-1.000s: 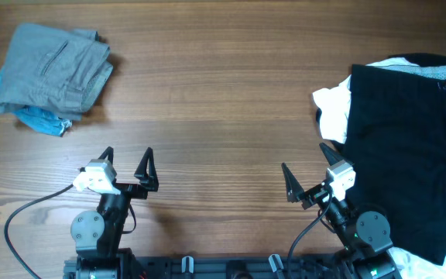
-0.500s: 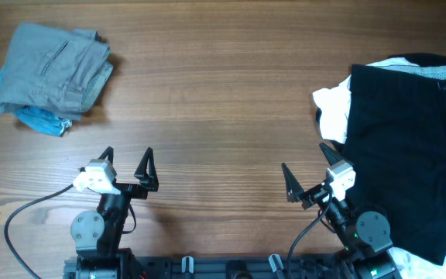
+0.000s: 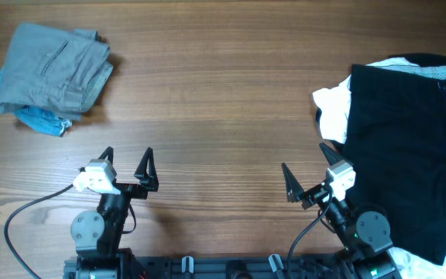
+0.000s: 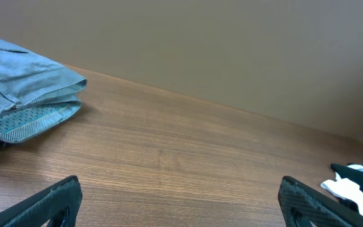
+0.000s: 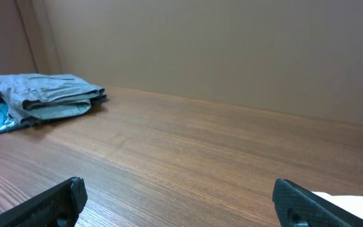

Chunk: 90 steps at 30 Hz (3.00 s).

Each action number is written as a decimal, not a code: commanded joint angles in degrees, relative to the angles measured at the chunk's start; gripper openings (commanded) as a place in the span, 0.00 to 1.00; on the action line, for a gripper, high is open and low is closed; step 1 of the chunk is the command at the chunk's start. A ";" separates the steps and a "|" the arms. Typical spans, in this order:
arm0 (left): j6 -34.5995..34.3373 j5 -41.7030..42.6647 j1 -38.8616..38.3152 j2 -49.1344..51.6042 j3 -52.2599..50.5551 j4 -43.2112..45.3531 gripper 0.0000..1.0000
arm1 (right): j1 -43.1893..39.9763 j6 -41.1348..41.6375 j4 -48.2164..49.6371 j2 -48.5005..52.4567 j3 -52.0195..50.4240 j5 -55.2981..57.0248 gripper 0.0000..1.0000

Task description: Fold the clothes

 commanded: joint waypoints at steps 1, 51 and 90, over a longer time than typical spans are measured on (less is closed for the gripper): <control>0.11 -0.76 -0.26 -0.42 -0.57 0.20 1.00 | 0.24 0.81 0.20 -0.57 -0.04 -0.63 1.00; 1.62 11.72 -0.26 66.38 76.39 -47.10 1.00 | -34.16 6.78 -48.46 109.66 77.18 -0.85 0.63; 1.64 11.72 -0.26 66.40 76.37 -49.77 1.00 | -32.65 8.11 -46.05 111.71 75.80 19.47 0.23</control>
